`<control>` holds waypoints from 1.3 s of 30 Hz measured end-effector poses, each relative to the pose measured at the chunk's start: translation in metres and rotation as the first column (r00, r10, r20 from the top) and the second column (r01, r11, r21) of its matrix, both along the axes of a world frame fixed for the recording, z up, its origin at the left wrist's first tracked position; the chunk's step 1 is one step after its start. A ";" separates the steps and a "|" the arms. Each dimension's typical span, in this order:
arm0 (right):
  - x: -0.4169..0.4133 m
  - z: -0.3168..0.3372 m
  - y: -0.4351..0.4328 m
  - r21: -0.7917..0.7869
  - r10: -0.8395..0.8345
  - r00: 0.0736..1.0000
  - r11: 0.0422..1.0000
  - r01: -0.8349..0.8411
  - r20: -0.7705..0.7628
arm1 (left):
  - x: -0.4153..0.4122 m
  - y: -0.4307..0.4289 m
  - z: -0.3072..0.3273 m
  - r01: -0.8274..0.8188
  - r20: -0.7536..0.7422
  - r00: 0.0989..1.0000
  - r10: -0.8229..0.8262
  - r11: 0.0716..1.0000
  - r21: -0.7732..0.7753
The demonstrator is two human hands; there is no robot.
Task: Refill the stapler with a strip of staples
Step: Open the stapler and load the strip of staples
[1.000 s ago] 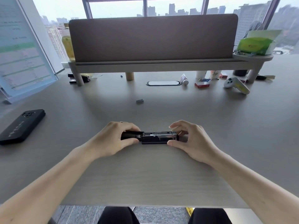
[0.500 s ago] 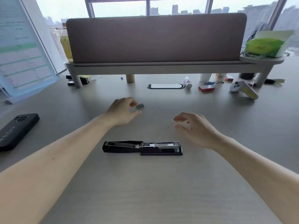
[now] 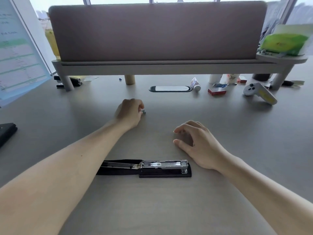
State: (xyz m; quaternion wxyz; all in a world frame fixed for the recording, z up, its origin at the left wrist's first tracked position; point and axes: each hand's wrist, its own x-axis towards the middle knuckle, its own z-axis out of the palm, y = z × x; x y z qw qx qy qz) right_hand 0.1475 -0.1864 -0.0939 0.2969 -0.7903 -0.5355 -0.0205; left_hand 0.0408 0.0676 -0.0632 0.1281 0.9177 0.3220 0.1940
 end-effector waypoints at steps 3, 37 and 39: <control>0.000 0.001 0.000 0.004 -0.004 1.000 1.000 0.004 -0.009 | -0.008 -0.015 0.006 0.103 0.021 0.995 -0.102 0.994 -0.035; -0.066 0.045 -0.039 0.250 0.130 0.924 0.967 -0.039 -0.358 | -0.103 -0.136 0.060 0.293 0.288 0.956 -0.061 0.280 -0.914; -0.067 0.044 -0.040 0.255 0.123 0.927 0.967 -0.030 -0.356 | -0.102 -0.136 0.058 0.283 0.285 0.958 -0.029 0.247 -0.927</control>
